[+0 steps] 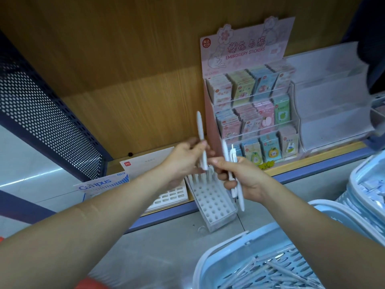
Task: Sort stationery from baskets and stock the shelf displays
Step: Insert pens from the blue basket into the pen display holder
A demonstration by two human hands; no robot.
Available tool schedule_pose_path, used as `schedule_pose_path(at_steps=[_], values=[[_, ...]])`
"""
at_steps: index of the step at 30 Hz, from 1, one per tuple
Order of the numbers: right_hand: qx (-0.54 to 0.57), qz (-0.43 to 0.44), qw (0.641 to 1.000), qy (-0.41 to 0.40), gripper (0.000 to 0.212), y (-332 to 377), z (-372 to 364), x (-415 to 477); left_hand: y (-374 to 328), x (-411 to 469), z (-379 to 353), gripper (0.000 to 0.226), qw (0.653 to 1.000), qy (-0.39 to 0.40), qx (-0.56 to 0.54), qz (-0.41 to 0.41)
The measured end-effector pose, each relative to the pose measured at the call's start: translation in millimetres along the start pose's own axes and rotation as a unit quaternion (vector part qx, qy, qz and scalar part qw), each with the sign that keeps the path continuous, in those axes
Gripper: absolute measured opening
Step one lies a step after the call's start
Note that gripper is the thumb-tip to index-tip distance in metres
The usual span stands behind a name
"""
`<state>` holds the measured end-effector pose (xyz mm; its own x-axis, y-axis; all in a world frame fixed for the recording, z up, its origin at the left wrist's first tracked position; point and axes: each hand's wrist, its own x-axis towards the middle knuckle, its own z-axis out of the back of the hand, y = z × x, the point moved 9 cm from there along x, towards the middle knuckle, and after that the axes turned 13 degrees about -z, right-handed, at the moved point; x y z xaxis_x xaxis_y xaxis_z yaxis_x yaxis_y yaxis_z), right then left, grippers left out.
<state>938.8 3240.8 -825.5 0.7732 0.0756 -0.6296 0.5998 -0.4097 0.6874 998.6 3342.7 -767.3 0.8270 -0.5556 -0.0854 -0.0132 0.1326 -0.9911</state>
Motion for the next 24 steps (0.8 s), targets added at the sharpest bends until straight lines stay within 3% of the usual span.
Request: schedule_pose_path(at_steps=[1, 3, 4, 6, 8, 10, 15, 24], values=[[0.043, -0.011, 0.999, -0.001, 0.016, 0.0, 3.6, -0.3, -7.0, -1.1, 8.4, 0.018, 1.000, -0.007, -0.011, 0.009], [0.152, -0.034, 0.988, 0.001, 0.021, -1.9, 12.9, -0.5, -20.0, -1.2, 29.7, 0.024, 0.992, 0.028, 0.123, -0.003], [0.198, -0.041, 0.979, 0.005, 0.026, -3.0, 16.5, -1.1, -22.5, -1.2, 38.7, 0.027, 0.968, 0.068, 0.240, -0.014], [0.246, -0.043, 0.968, 0.009, 0.033, -4.2, 20.7, -2.9, -17.7, -6.4, 47.3, 0.030, 0.885, 0.160, 0.438, -0.008], [0.247, -0.041, 0.968, -0.004, 0.027, -6.0, 22.7, -4.5, -3.1, -15.6, 43.1, 0.031, 0.822, 0.251, 0.510, 0.008], [0.234, -0.051, 0.971, -0.021, 0.019, -11.5, 24.2, -5.2, -0.1, -19.1, 38.1, 0.030, 0.783, 0.270, 0.560, -0.018], [0.121, -0.065, 0.985, -0.101, 0.026, -26.2, 41.7, -4.4, 2.0, -7.6, 41.7, 0.015, 0.787, 0.174, 0.587, -0.072], [0.145, -0.093, 0.981, -0.085, 0.023, -39.7, 39.4, -2.1, 28.4, 2.8, 20.3, 0.017, 0.745, 0.209, 0.626, -0.102]])
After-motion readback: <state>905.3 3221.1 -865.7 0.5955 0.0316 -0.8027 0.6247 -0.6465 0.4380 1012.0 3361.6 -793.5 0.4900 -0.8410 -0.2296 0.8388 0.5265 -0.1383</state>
